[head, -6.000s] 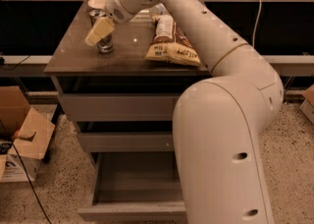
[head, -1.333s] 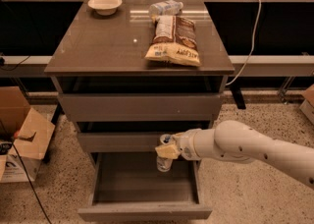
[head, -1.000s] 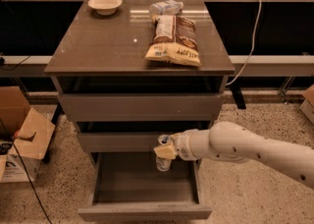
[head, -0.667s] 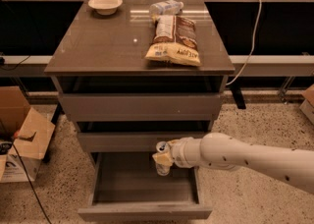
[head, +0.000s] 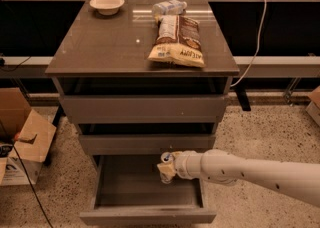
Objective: Place redbull can into bottom drawer
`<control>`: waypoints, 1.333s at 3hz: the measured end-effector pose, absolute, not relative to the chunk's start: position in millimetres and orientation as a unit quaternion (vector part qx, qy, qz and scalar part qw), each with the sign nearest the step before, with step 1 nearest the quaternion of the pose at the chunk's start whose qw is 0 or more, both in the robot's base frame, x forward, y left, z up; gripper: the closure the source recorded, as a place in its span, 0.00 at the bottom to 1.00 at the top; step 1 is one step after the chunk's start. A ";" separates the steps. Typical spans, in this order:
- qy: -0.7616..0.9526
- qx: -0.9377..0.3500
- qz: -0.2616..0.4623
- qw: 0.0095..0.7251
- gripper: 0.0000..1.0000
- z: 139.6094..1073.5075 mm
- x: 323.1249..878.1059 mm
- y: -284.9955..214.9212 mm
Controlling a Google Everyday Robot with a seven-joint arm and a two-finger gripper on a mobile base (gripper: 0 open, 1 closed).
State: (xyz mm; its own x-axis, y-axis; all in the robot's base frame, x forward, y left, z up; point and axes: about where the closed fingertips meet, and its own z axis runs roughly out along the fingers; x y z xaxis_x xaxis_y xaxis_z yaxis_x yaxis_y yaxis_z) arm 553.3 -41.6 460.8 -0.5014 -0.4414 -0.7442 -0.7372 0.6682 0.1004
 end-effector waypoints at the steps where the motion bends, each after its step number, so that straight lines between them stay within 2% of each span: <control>1: 0.849 -0.316 0.229 0.357 1.00 411.4 566.1 -47.3; 3: 0.870 -0.260 0.261 0.327 1.00 325.2 581.0 -59.3; 4: 0.871 -0.255 0.260 0.330 1.00 320.2 583.2 -60.1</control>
Offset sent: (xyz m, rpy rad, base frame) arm 0.0326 -0.0221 -0.1512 0.1423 0.1442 -0.1508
